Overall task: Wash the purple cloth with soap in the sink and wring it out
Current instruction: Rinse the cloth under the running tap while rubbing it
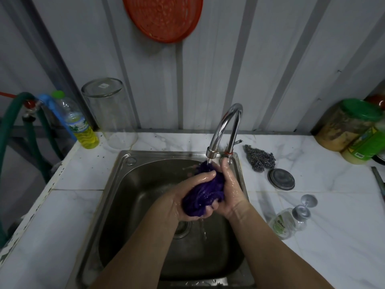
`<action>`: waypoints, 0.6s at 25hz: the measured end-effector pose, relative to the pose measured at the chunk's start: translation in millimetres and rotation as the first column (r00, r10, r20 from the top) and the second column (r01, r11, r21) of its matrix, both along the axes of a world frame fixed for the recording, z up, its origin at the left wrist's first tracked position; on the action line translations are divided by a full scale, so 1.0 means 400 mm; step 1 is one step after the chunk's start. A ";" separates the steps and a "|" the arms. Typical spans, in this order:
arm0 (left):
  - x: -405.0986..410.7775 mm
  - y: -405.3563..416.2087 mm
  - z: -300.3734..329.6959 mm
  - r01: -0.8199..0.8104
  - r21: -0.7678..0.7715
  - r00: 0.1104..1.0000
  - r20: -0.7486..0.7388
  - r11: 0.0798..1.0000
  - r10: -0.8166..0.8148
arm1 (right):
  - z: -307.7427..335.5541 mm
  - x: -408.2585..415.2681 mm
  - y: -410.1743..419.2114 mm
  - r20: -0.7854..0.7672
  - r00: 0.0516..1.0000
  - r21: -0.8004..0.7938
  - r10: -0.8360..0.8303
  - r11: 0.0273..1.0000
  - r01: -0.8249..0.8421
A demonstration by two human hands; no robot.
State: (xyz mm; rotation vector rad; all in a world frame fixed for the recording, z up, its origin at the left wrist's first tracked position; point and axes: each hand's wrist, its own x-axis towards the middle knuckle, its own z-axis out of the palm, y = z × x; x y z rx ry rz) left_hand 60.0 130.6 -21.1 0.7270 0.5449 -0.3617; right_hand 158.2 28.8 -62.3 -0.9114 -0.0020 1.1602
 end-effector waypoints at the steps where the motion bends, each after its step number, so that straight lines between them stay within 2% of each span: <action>1: -0.003 0.005 0.003 0.072 0.047 0.997 -0.023 0.996 -0.071 | 0.010 0.007 0.002 0.055 0.999 0.017 -0.002 1.000 0.001; 2: -0.002 0.010 0.004 0.144 0.130 0.989 -0.050 0.981 -0.139 | 0.019 0.014 0.009 0.120 0.993 0.031 -0.017 0.999 0.013; 4: 0.006 0.014 -0.001 0.230 0.389 0.973 -0.110 0.892 -0.203 | 0.033 0.023 0.028 0.249 0.961 -0.056 -0.120 0.989 0.137; 5: 0.015 0.011 -0.004 0.240 0.542 0.971 -0.132 0.806 -0.200 | 0.039 0.027 0.040 0.307 0.940 -0.110 -0.150 0.975 0.191; 7: 0.040 -0.005 -0.018 0.236 0.807 0.970 -0.163 0.542 -0.179 | 0.053 0.028 0.062 0.396 0.901 -0.207 -0.177 0.939 0.275; 8: 0.051 -0.016 -0.024 0.221 0.885 0.973 -0.171 0.410 -0.155 | 0.060 0.026 0.072 0.426 0.886 -0.239 -0.186 0.921 0.309; 9: 0.059 -0.025 -0.031 0.186 0.928 0.980 -0.152 0.323 -0.129 | 0.062 0.027 0.080 0.443 0.873 -0.252 -0.204 0.906 0.340; 10: 0.063 -0.029 -0.042 0.142 0.949 0.987 -0.115 0.282 -0.110 | 0.061 0.027 0.086 0.447 0.864 -0.254 -0.232 0.893 0.371; 11: 0.061 -0.025 -0.054 0.104 0.955 0.992 -0.079 0.279 -0.101 | 0.058 0.028 0.088 0.432 0.857 -0.243 -0.279 0.880 0.409; 12: 0.053 -0.013 -0.065 0.098 0.944 0.993 -0.070 0.314 -0.098 | 0.054 0.029 0.087 0.387 0.852 -0.223 -0.352 0.861 0.457; 13: 0.040 0.005 -0.075 0.125 0.913 0.991 -0.092 0.389 -0.101 | 0.048 0.031 0.082 0.328 0.844 -0.200 -0.425 0.842 0.501; 15: -0.001 0.029 -0.083 0.171 0.722 0.985 -0.144 0.670 -0.096 | 0.040 0.042 0.067 0.198 0.823 -0.131 -0.532 0.818 0.560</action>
